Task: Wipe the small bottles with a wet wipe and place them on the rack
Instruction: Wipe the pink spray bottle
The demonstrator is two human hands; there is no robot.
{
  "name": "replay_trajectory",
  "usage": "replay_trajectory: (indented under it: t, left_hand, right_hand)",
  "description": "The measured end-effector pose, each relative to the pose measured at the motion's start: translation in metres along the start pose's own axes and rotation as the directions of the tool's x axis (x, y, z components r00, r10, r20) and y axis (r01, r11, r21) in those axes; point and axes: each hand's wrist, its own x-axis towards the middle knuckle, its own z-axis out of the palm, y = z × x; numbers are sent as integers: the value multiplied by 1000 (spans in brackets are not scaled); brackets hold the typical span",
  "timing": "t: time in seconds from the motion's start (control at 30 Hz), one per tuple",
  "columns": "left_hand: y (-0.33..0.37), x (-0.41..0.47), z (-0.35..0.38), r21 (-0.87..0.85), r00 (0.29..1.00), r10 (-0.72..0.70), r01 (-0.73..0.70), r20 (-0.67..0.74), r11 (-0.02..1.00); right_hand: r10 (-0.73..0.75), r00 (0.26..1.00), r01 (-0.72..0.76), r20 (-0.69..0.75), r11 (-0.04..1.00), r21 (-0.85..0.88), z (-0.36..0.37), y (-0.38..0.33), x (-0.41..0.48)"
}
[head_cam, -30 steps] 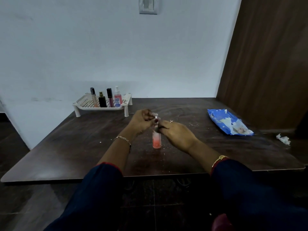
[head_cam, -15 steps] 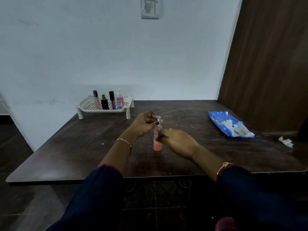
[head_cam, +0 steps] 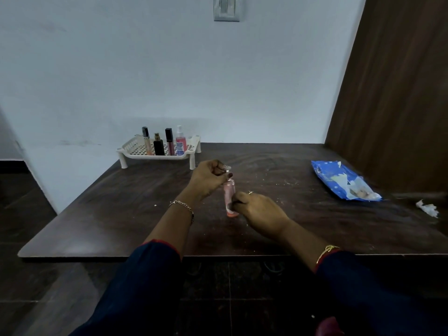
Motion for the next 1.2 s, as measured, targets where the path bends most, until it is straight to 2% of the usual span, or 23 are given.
replay_trajectory:
  t: [0.3,0.43,0.63,0.7,0.8,1.0,1.1,1.2]
  left_hand:
    - [-3,-1,-12,-56,998,-49,51,45,997]
    - [-1,-3,-12,-36,999,-22,24,39,999]
    - [-5,-9,-11,-41,999,49,-49,10,998]
    - [-5,-9,-9,-21,998,66,-66,-5,998]
    - [-3,-7,-7,-26,998,62,-62,1,998]
    - [0,-7,-8,-24,999,24,-23,29,999]
    - [2,-8,-8,9,999,31,-31,35,999]
    - [5,-8,-8,39,999,34,-36,39,999]
  right_hand:
    - [-91,994,93,64,995,-28,0,-3,-1]
    - [29,997,-25,-76,998,55,-14,-3,18]
    - [92,974,-57,-205,984,169,-16,-11,17]
    - [77,980,-47,-183,986,160,-11,-10,11]
    - [50,997,-44,-59,994,101,-2,-10,2]
    - [-103,991,109,90,992,-64,9,-12,-10]
    - [-122,988,129,91,988,-79,7,-9,-8]
    - [-30,998,30,-50,1000,6,-3,-5,1]
